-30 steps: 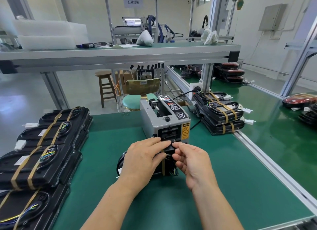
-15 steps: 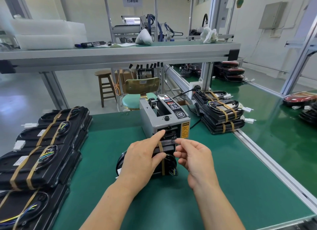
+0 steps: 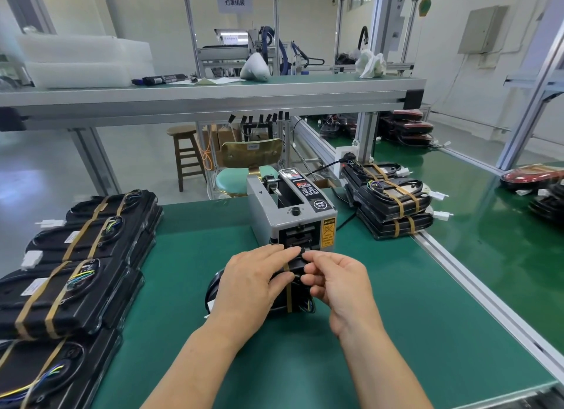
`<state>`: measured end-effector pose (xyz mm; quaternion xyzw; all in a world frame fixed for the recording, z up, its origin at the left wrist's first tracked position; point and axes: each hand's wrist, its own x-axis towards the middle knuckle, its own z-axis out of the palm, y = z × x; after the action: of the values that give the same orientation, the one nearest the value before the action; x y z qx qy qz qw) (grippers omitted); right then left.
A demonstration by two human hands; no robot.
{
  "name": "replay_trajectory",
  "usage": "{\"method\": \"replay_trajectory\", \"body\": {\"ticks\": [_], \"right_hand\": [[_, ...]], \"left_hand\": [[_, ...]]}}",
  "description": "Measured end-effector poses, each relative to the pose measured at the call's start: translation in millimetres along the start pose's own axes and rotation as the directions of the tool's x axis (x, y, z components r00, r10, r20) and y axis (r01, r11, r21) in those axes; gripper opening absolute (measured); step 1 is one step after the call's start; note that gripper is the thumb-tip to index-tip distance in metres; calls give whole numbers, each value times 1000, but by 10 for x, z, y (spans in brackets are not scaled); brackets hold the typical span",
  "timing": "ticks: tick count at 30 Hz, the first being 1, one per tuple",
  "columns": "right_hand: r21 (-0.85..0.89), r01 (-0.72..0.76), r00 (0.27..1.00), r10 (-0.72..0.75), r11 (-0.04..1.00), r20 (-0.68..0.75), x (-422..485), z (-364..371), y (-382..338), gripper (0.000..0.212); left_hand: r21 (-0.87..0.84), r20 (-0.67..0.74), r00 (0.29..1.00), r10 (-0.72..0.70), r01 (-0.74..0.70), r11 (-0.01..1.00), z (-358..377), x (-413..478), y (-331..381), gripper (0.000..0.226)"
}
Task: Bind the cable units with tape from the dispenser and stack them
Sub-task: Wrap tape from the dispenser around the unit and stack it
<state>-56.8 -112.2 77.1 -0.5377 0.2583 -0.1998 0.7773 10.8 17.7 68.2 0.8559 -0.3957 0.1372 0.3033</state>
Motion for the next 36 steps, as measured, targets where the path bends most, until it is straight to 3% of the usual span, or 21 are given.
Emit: {"method": "replay_trajectory", "body": {"ticks": [8,12,14,18,21,23,26,29,32,34,36], "right_hand": [[-71,51,999,-52,996,-11,29,-8,33,18],[-384,263,950,-308,885,-60,86,-84,72,14],[-442,318,921,-384,839,-67,128,-135,77,14],[-452,334,911,-406,827,-69,192,-96,122,2],[-574,332,916,-401,748,8,244,-7,193,27],[-615,316,929,-367,722,47,275,35,216,31],[-598,298,937,-348,744,33,359,48,240,20],[-572,304,934,-356,761,24,414,56,253,14],[-595,342,913,-406,728,28,453,40,285,29],[-588,347,913,-406,731,35,469,21,293,37],[-558,340,924,-381,757,46,464,-7,314,42]], "left_hand": [[22,3,1000,3,-3,1000,2,22,-5,36],[22,-7,1000,7,-7,1000,-1,15,0,35],[22,-10,1000,3,-3,1000,-3,13,8,34],[21,-4,1000,0,0,1000,-20,7,25,34],[5,17,1000,14,-15,1000,-40,4,28,34],[-6,7,1000,-30,30,1000,-38,0,33,41],[19,6,990,-138,138,990,1,-14,15,57],[26,46,989,-143,142,990,-6,-7,-18,60],[233,123,983,-137,106,967,-65,-30,-125,69],[395,122,967,-222,158,905,-124,-66,-221,73],[371,108,943,-316,257,892,-169,-120,-324,77]]}}
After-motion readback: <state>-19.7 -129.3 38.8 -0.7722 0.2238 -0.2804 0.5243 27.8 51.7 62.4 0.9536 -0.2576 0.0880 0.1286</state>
